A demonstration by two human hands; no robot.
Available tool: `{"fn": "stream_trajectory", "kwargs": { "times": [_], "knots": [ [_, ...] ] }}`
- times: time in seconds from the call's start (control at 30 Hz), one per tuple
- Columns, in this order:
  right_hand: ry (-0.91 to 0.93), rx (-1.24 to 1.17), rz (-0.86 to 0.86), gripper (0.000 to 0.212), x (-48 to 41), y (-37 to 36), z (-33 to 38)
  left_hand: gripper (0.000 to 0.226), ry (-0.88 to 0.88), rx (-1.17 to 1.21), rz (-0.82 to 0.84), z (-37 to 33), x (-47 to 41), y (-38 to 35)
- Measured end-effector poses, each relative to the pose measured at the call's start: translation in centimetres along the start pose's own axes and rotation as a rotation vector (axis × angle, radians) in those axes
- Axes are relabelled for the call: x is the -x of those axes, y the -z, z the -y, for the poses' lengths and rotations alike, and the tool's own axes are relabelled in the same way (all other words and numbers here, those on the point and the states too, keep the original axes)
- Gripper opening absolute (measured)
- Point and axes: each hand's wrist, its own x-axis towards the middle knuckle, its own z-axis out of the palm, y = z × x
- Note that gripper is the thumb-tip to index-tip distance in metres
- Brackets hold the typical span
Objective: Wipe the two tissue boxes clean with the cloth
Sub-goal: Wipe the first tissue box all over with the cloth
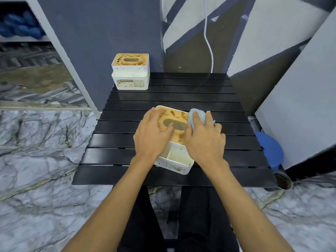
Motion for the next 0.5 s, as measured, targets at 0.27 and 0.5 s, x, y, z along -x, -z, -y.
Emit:
{"fn": "stream_trajectory", "kwargs": {
  "times": [0.27,0.5],
  "knots": [
    [0.111,0.007,0.049,0.052,0.2,0.9,-2.0,0.045,-0.034,-0.007,-0.04,0.9,-0.1,-0.2],
    [0.245,0.059,0.093,0.049,-2.1,1.2,-2.6,0.038,-0.013,0.011,-0.033,1.2,-0.6,-0.1]
  ]
}}
